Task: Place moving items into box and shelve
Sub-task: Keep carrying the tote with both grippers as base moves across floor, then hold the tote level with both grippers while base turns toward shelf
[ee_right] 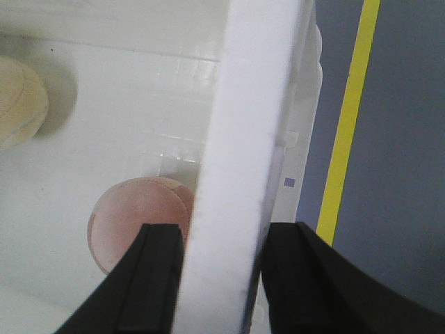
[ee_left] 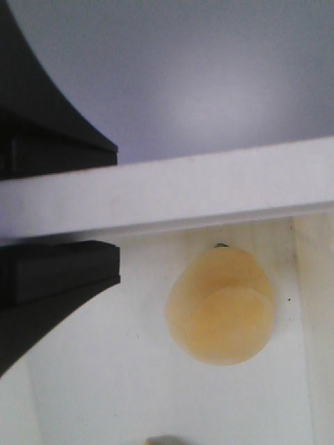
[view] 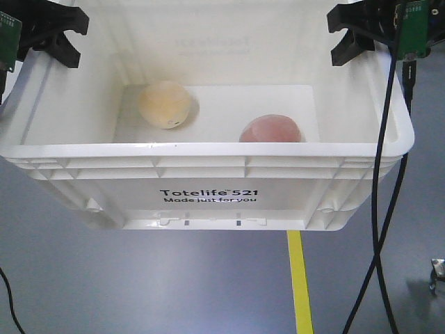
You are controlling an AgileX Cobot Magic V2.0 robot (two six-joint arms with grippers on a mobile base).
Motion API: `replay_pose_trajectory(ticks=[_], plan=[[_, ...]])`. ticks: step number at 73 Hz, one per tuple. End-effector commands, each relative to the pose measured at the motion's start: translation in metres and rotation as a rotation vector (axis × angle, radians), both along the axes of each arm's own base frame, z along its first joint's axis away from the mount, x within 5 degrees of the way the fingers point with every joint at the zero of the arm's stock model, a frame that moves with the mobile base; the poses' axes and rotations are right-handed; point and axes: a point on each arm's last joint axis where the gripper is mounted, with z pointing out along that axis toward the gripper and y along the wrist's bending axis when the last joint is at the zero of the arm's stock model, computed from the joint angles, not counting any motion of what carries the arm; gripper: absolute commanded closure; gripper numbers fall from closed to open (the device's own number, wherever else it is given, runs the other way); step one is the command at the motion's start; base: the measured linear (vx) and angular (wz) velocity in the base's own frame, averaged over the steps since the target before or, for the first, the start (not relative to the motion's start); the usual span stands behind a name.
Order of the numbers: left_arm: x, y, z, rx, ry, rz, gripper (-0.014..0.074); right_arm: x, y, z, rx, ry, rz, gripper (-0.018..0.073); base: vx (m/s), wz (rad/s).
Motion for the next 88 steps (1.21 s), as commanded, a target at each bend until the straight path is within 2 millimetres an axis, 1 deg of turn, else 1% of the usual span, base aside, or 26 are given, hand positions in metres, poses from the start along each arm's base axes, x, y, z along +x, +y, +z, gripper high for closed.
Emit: replay_pose_trajectory(ticks=[1, 39, 88], plan=[[-0.0126, -0.0109, 0.0374, -0.146, -0.179, -0.025, 0.0613, -0.0136, 0.0098, 0.0401, 0.162, -0.185, 0.032, 0.0570, 0.62, -0.05], [-0.0124, -0.0110, 0.0371, -0.145, -0.177, -0.026, 0.0613, -0.0135, 0.0095, 0.0400, 0.158, -0.186, 0.031, 0.0570, 0.62, -0.10], [-0.0121, -0.0100, 0.0370, -0.138, -0.180, -0.023, 0.0613, -0.0136, 0.0100, 0.0401, 0.165, -0.185, 0.032, 0.0570, 0.56, -0.28]])
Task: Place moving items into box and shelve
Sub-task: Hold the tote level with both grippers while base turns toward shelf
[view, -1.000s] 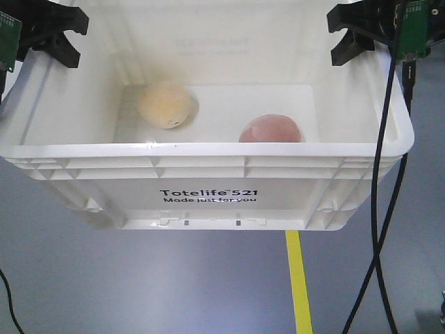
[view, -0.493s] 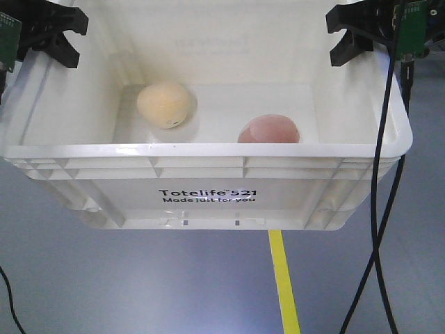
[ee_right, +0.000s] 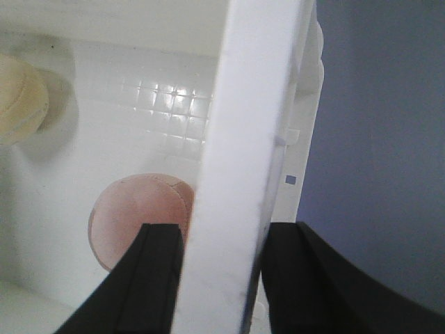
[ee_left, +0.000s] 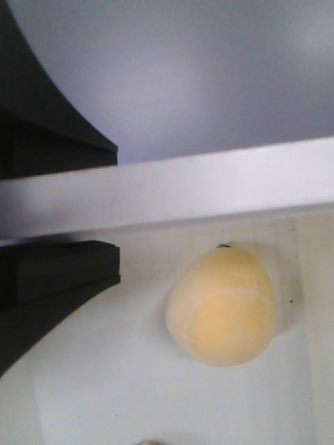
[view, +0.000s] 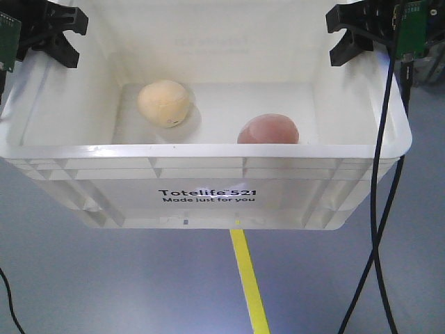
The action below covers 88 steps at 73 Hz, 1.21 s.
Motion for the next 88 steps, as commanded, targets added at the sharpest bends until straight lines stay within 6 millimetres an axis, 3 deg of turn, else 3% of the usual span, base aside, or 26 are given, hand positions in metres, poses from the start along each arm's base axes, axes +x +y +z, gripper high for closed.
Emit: replay_pose_trajectory(ticks=[1, 88], plan=[[-0.0123, -0.0106, 0.0370, -0.143, -0.178, -0.026, 0.0613, -0.0136, 0.0095, 0.0400, 0.159, -0.185, 0.031, 0.0570, 0.51, -0.36], [-0.0123, -0.0106, 0.0370, -0.143, -0.178, -0.026, 0.0613, -0.0136, 0.0095, 0.0400, 0.159, -0.186, 0.031, 0.0570, 0.42, -0.50]])
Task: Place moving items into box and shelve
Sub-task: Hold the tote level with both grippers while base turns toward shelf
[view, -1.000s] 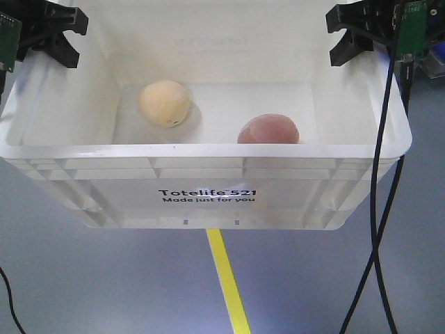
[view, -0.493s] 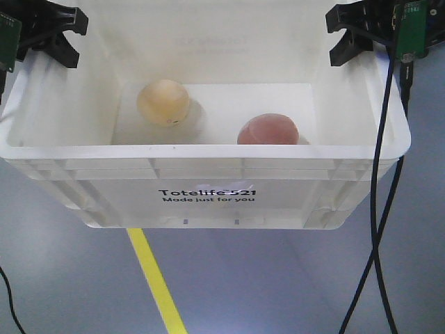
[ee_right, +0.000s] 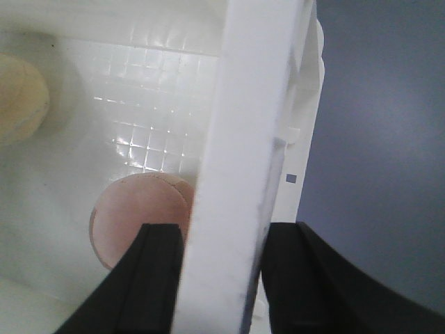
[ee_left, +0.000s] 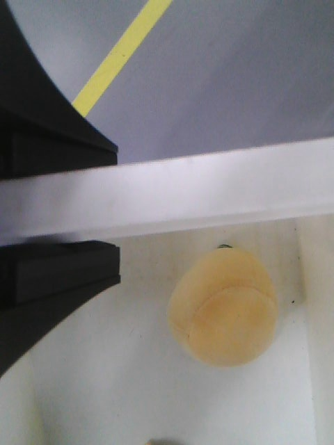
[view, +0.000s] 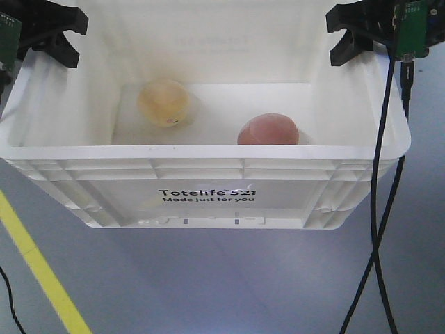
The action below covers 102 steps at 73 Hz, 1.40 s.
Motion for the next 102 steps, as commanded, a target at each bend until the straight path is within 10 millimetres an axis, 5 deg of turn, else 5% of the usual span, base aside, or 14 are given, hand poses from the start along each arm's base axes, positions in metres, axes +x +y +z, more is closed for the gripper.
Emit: replay_pose_trajectory(ticks=[1, 102], plan=[[-0.0123, -0.0106, 0.0370, -0.144, -0.178, -0.026, 0.0613, -0.0136, 0.0095, 0.0400, 0.159, -0.186, 0.031, 0.0570, 0.34, -0.53], [-0.0123, -0.0107, 0.0371, -0.144, -0.178, -0.026, 0.0613, -0.0137, 0.0096, 0.0400, 0.159, -0.185, 0.032, 0.0570, 0.32, -0.50]])
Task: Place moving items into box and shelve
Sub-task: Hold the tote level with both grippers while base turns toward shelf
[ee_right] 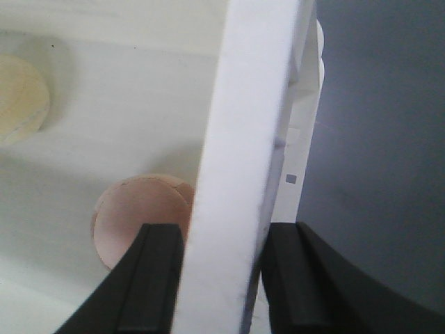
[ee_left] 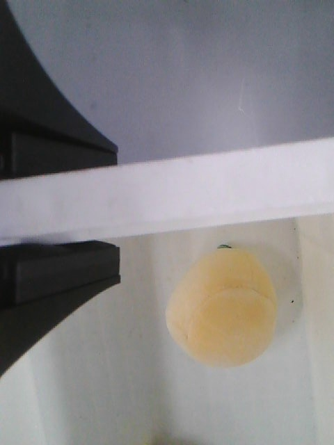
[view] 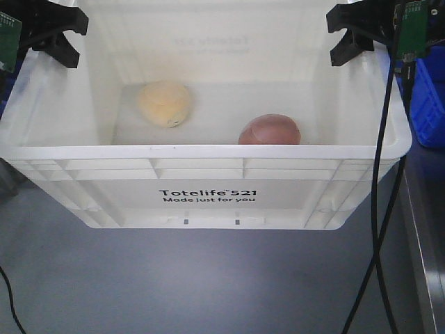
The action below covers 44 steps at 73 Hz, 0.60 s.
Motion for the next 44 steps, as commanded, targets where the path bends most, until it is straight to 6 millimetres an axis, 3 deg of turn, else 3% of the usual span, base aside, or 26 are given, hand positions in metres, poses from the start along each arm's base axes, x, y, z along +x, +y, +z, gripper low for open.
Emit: replay_pose_trajectory(ticks=[1, 44], plan=[[-0.0122, -0.0105, 0.0371, -0.143, -0.180, -0.025, 0.0613, -0.0136, 0.0096, 0.0400, 0.159, -0.186, 0.032, 0.0570, 0.35, -0.32], [-0.0122, -0.0105, 0.0371, -0.143, -0.179, -0.025, 0.0613, -0.0136, 0.0096, 0.0400, 0.159, -0.186, 0.031, 0.0570, 0.38, -0.23]])
